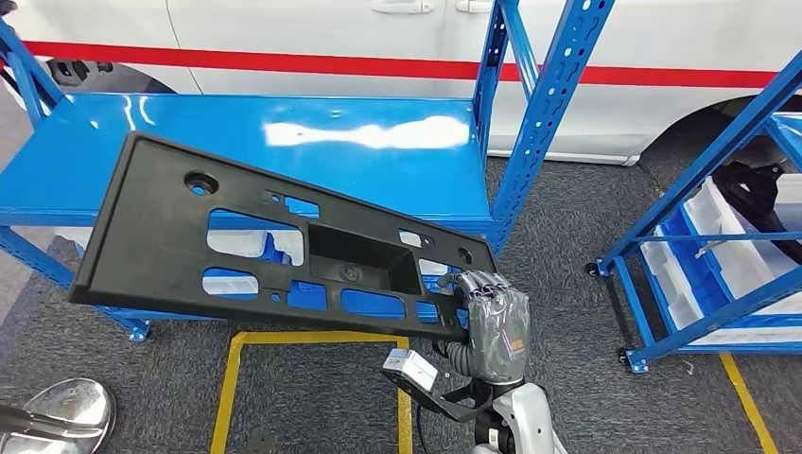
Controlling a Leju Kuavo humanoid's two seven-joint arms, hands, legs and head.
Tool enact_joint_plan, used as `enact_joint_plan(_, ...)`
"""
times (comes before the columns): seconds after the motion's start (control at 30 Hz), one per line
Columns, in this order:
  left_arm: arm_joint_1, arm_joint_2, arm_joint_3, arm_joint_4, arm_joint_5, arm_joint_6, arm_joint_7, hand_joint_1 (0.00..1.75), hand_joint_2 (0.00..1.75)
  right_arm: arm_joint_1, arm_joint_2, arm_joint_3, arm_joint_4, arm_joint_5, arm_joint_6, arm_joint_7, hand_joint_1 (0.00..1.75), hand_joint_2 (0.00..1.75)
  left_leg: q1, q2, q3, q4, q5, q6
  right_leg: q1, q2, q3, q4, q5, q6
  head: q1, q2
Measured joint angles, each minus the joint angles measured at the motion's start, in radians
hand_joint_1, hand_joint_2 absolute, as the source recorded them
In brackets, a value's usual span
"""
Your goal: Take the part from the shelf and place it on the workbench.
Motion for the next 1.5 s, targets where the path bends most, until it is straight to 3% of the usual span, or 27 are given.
enact_joint_plan(0.07,0.000,0.000,0.000,0.000,0.000,0.000,0.000,0.00,1.75,0.001,0.000,-0.002,0.000,-0.003,0.000,-0.001,1.75,1.75,-0.004,0.014,-0.002,-0.001,0.002,0.005,-0.001,-0.021,-0.057,0.128,-0.065,0.004,0.002,0.000)
enact_joint_plan(0.1,0.001,0.000,0.000,0.000,-0.001,0.000,0.000,0.00,1.75,0.002,-0.001,-0.003,0.000,-0.005,0.000,-0.002,1.75,1.75,-0.005,0.021,-0.003,0.000,0.001,0.006,-0.002,-0.025,-0.082,0.183,-0.084,0.006,0.002,0.000)
enact_joint_plan(0.13,0.002,0.000,0.000,0.000,-0.001,0.000,0.000,0.00,1.75,0.004,-0.001,-0.005,0.000,-0.006,0.000,-0.003,1.75,1.75,-0.005,0.028,-0.003,0.001,0.001,0.006,-0.002,-0.027,-0.091,0.206,-0.085,0.006,0.002,0.000)
enact_joint_plan(0.17,0.002,0.000,0.000,0.000,-0.001,0.000,0.000,0.00,1.75,0.005,-0.001,-0.007,0.000,-0.007,0.000,-0.005,1.75,1.75,-0.006,0.035,-0.002,0.002,0.000,0.006,-0.002,-0.029,-0.080,0.189,-0.066,0.004,0.002,0.000)
enact_joint_plan(0.27,0.000,0.000,0.000,0.000,-0.001,0.000,0.000,0.00,1.75,0.004,-0.001,-0.011,0.000,-0.011,0.000,-0.012,1.75,1.75,-0.009,0.050,0.001,0.007,-0.006,0.000,0.006,-0.063,0.019,-0.003,0.021,-0.011,0.002,0.000)
enact_joint_plan(0.33,-0.001,0.000,0.000,0.000,-0.002,0.000,0.000,0.00,1.75,0.004,-0.001,-0.012,0.000,-0.013,0.000,-0.017,1.75,1.75,-0.014,0.060,0.000,0.009,-0.009,-0.008,0.015,-0.083,0.047,-0.067,0.032,-0.020,0.001,0.000)
enact_joint_plan(0.4,-0.001,0.000,0.000,0.000,-0.002,-0.001,0.000,0.00,1.75,0.006,0.000,-0.012,0.000,-0.016,0.000,-0.020,1.75,1.75,-0.016,0.073,0.001,0.007,-0.010,-0.017,0.016,-0.073,0.047,-0.073,0.032,-0.025,0.001,0.000)
enact_joint_plan(0.47,-0.002,0.000,0.000,0.000,-0.002,-0.001,0.000,0.00,1.75,0.007,0.000,-0.013,0.000,-0.019,0.000,-0.021,1.75,1.75,-0.015,0.062,-0.004,0.028,-0.031,-0.027,0.009,-0.060,0.051,-0.083,0.038,-0.035,0.001,0.000)
enact_joint_plan(0.5,-0.002,0.000,0.000,0.000,-0.002,-0.001,0.000,0.00,1.75,0.007,0.001,-0.013,0.000,-0.020,0.000,-0.021,1.75,1.75,-0.014,0.049,-0.019,0.064,-0.056,-0.031,0.005,-0.054,0.053,-0.086,0.041,-0.041,0.001,0.000)
enact_joint_plan(0.57,-0.001,0.001,0.000,0.000,-0.002,0.000,0.001,0.00,1.75,0.007,0.002,-0.013,0.000,-0.025,0.000,-0.024,1.75,1.75,-0.011,0.023,-0.076,0.189,-0.122,-0.037,0.004,-0.041,0.051,-0.087,0.044,-0.047,0.000,0.000)
enact_joint_plan(0.6,0.001,0.002,0.000,0.000,-0.002,0.000,0.002,0.00,1.75,0.009,0.003,-0.013,0.000,-0.027,0.000,-0.027,1.75,1.75,-0.011,0.019,-0.105,0.252,-0.145,-0.039,0.005,-0.034,0.050,-0.086,0.044,-0.047,0.001,0.000)
enact_joint_plan(0.63,0.002,0.002,0.000,0.000,-0.002,0.000,0.002,0.00,1.75,0.011,0.003,-0.013,0.000,-0.029,0.000,-0.031,1.75,1.75,-0.011,0.017,-0.122,0.286,-0.148,-0.041,0.005,-0.026,0.050,-0.085,0.044,-0.048,0.001,0.000)
enact_joint_plan(0.67,0.003,0.003,0.000,0.000,-0.002,0.000,0.002,0.00,1.75,0.013,0.003,-0.013,0.000,-0.031,-0.001,-0.034,1.75,1.75,-0.011,0.017,-0.122,0.283,-0.132,-0.040,0.005,-0.017,0.050,-0.084,0.044,-0.048,0.001,0.000)
enact_joint_plan(0.7,0.004,0.004,0.000,0.000,-0.002,0.000,0.002,0.00,1.75,0.014,0.003,-0.013,0.000,-0.031,-0.001,-0.036,1.75,1.75,-0.010,0.016,-0.104,0.242,-0.100,-0.039,0.005,-0.009,0.051,-0.082,0.044,-0.047,0.001,0.000)
enact_joint_plan(0.73,0.003,0.005,0.000,0.000,-0.001,0.000,0.002,0.00,1.75,0.014,0.003,-0.013,0.000,-0.031,-0.001,-0.038,1.75,1.75,-0.010,0.012,-0.073,0.172,-0.059,-0.036,0.005,0.000,0.051,-0.080,0.043,-0.046,0.001,0.000)
enact_joint_plan(0.8,0.002,0.006,0.000,0.000,-0.001,0.001,0.002,0.00,1.75,0.014,0.003,-0.013,0.000,-0.032,-0.001,-0.038,1.75,1.75,-0.011,-0.007,-0.017,0.050,-0.014,-0.029,0.007,0.015,0.049,-0.076,0.043,-0.040,0.001,0.000)
enact_joint_plan(0.9,0.000,0.007,0.000,0.000,-0.001,0.001,0.002,0.00,1.75,0.016,0.003,-0.014,-0.001,-0.033,-0.001,-0.038,1.75,1.75,-0.013,-0.016,-0.002,0.008,-0.008,-0.020,0.006,0.030,0.039,-0.074,0.048,-0.023,0.001,0.000)
enact_joint_plan(0.97,-0.001,0.006,0.001,0.000,-0.001,0.001,0.002,0.00,1.75,0.018,0.003,-0.014,-0.001,-0.033,-0.002,-0.038,1.75,1.75,-0.009,-0.005,-0.001,0.001,-0.001,-0.007,0.006,0.018,0.032,-0.063,0.038,-0.013,0.001,0.000)
enact_joint_plan(1.03,-0.001,0.006,0.001,0.000,-0.001,0.001,0.002,0.00,1.75,0.019,0.003,-0.014,-0.002,-0.033,-0.002,-0.038,1.75,1.75,-0.005,0.008,-0.001,-0.005,0.005,0.005,0.005,-0.010,0.000,0.011,-0.011,-0.006,0.002,0.000)
enact_joint_plan(1.1,0.001,0.007,0.001,0.000,-0.001,0.001,0.002,0.00,1.75,0.019,0.002,-0.014,-0.003,-0.033,-0.002,-0.038,1.75,1.75,-0.006,0.020,-0.003,-0.004,0.005,0.009,0.001,-0.024,-0.056,0.133,-0.070,0.000,0.002,0.000)
enact_joint_plan(1.13,0.002,0.007,0.001,0.000,-0.001,0.001,0.002,0.00,1.75,0.021,0.002,-0.014,-0.003,-0.033,-0.002,-0.038,1.75,1.75,-0.007,0.027,-0.004,-0.003,0.004,0.009,-0.001,-0.026,-0.075,0.176,-0.082,0.003,0.002,0.000)
enact_joint_plan(1.17,0.003,0.007,0.001,0.000,-0.001,0.001,0.002,0.00,1.75,0.022,0.002,-0.014,-0.003,-0.033,-0.002,-0.038,1.75,1.75,-0.007,0.033,-0.005,-0.001,0.003,0.009,-0.002,-0.027,-0.076,0.183,-0.074,0.004,0.002,0.000)
enact_joint_plan(1.2,0.003,0.007,0.001,0.000,-0.001,0.001,0.002,0.00,1.75,0.023,0.002,-0.014,-0.003,-0.033,-0.002,-0.038,1.75,1.75,-0.007,0.040,-0.005,0.001,0.001,0.008,-0.003,-0.031,-0.060,0.155,-0.050,0.004,0.002,0.000)
enact_joint_plan(1.27,0.003,0.007,0.001,0.000,0.000,0.001,0.001,0.00,1.75,0.023,0.002,-0.014,-0.004,-0.033,-0.003,-0.038,1.75,1.75,-0.008,0.051,-0.003,0.006,-0.004,0.004,0.000,-0.056,0.010,0.027,0.007,-0.003,0.002,0.000)
enact_joint_plan(1.33,0.002,0.007,0.002,0.000,0.000,0.001,0.000,0.00,1.75,0.024,0.002,-0.014,-0.006,-0.033,-0.003,-0.039,1.75,1.75,-0.011,0.060,-0.003,0.011,-0.008,-0.004,0.009,-0.075,0.051,-0.058,0.029,-0.013,0.002,0.000)
enact_joint_plan(1.43,0.002,0.006,0.002,0.000,0.000,0.001,-0.001,0.00,1.75,0.025,0.003,-0.014,-0.008,-0.033,-0.004,-0.040,1.75,1.75,-0.013,0.073,-0.002,0.010,-0.011,-0.020,0.012,-0.060,0.051,-0.073,0.030,-0.024,0.002,0.000)
enact_joint_plan(1.5,0.002,0.006,0.002,0.000,0.000,0.001,-0.001,0.00,1.75,0.027,0.003,-0.014,-0.008,-0.033,-0.005,-0.041,1.75,1.75,-0.011,0.058,-0.011,0.038,-0.037,-0.031,0.006,-0.047,0.055,-0.084,0.038,-0.036,0.001,0.000)
